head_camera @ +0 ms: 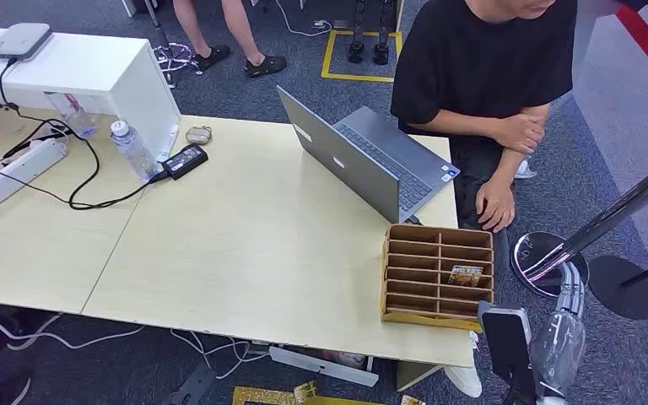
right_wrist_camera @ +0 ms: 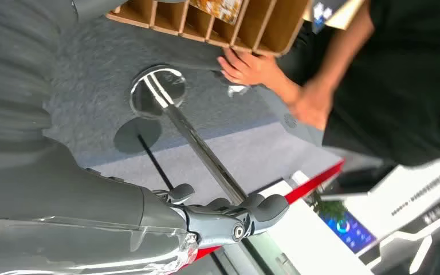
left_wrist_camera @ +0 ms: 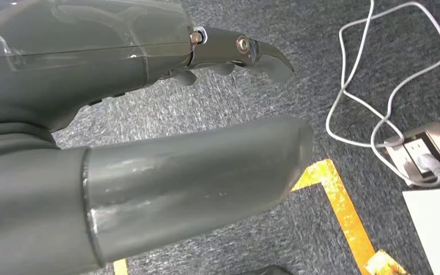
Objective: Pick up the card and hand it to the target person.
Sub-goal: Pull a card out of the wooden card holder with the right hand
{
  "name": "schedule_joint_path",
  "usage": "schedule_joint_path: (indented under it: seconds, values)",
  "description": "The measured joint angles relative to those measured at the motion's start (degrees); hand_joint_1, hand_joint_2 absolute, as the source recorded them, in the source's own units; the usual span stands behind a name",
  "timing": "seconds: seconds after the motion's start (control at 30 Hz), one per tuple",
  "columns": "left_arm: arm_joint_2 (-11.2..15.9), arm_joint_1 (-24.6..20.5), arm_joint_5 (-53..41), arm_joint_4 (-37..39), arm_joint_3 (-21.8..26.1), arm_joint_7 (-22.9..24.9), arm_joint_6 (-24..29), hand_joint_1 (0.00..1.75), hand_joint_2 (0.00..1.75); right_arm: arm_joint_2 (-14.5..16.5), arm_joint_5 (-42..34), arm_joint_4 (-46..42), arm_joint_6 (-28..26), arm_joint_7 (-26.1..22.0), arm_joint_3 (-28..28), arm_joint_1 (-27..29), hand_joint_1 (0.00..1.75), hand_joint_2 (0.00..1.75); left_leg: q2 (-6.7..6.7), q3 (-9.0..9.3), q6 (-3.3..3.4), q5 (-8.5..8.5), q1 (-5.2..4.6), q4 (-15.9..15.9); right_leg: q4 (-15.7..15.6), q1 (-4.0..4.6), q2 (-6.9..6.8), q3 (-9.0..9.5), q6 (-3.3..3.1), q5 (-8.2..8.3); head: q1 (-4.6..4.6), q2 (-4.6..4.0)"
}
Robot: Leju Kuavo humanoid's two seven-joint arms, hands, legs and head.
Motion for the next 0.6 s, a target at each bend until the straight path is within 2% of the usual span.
schedule_joint_path:
  seconds: [0.07, 0.37, 0.43, 0.6]
  values:
    - [0.0, 0.0, -0.07, 0.0, 0.0, -0.02, -0.01, 0.0, 0.0, -0.2, 1.73, -0.05, 1.65, 1.19, 0.14, -0.53, 0.0, 1.75, 0.0, 0.0, 0.0, 0.0, 0.0, 0.0, 0.0, 0.0, 0.0, 0.0, 0.0, 0.0, 0.01, 0.0]
    - [0.24, 0.01, -0.9, 0.0, 0.0, -0.52, -0.55, 0.0, 0.0, -2.68, 18.11, -1.25, 16.12, 10.29, 2.62, -4.89, 0.0, 1.75, 0.0, -0.01, 0.0, 0.0, 0.0, 0.0, 0.0, 0.0, -0.01, -0.01, 0.0, 0.0, 0.0, 0.0]
    - [0.24, 0.02, -0.99, 0.0, -0.01, -0.52, -0.67, 0.0, 0.0, -3.28, 19.42, -1.52, 18.01, 11.28, 3.07, -5.47, 0.01, 1.75, 0.0, -0.01, 0.0, 0.0, 0.0, 0.0, 0.0, 0.0, -0.01, -0.01, 0.0, 0.0, 0.01, 0.0]
    - [0.26, 0.02, -1.14, 0.0, -0.02, -0.65, -0.69, 0.0, 0.0, -4.46, 20.15, -1.65, 21.22, 12.2, 4.02, -6.38, 0.15, 1.75, 0.0, -0.01, 0.0, 0.0, 0.0, 0.0, 0.0, 0.0, -0.01, -0.01, 0.0, 0.0, 0.0, 0.0]
